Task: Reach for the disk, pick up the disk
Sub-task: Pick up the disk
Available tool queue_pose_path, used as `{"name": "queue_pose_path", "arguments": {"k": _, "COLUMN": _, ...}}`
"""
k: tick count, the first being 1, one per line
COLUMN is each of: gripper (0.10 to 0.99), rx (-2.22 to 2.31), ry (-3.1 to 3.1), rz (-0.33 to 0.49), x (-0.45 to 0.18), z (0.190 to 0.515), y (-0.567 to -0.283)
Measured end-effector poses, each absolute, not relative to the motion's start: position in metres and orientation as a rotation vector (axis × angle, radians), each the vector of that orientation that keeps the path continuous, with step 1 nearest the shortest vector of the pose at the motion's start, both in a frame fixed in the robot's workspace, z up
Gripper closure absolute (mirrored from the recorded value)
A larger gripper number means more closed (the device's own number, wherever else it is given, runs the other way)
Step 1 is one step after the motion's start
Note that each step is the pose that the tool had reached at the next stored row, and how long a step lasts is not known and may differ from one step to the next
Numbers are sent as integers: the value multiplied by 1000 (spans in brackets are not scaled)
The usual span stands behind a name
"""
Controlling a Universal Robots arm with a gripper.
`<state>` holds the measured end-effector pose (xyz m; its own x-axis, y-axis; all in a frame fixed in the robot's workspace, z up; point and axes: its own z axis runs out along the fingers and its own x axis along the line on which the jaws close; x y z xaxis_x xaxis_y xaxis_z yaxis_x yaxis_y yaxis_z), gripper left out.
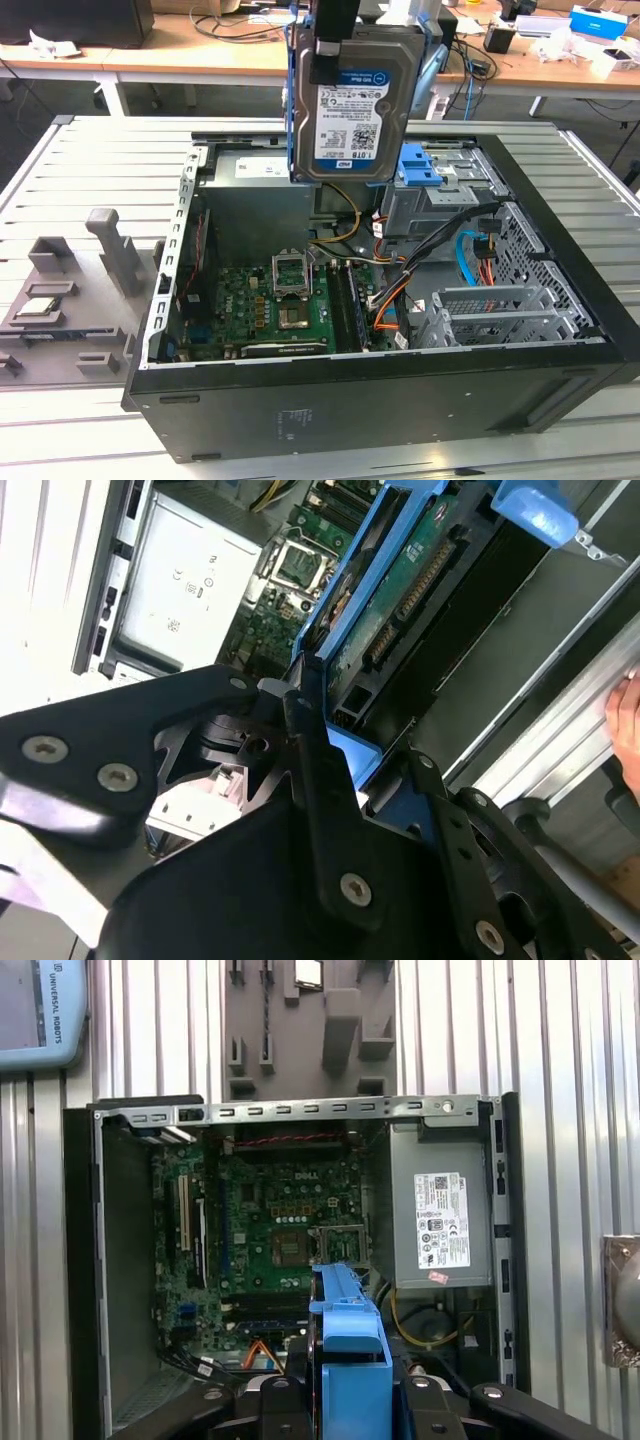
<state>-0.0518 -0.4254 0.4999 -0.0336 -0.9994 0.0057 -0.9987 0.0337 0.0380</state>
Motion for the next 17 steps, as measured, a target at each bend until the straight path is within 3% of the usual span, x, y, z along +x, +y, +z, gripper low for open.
{"name": "queue_pose_path", "arguments": {"k": 17, "gripper": 718, "rx": 2162, "ry": -2236, "rz": -36, "x": -51, "z": 500, "y": -455}}
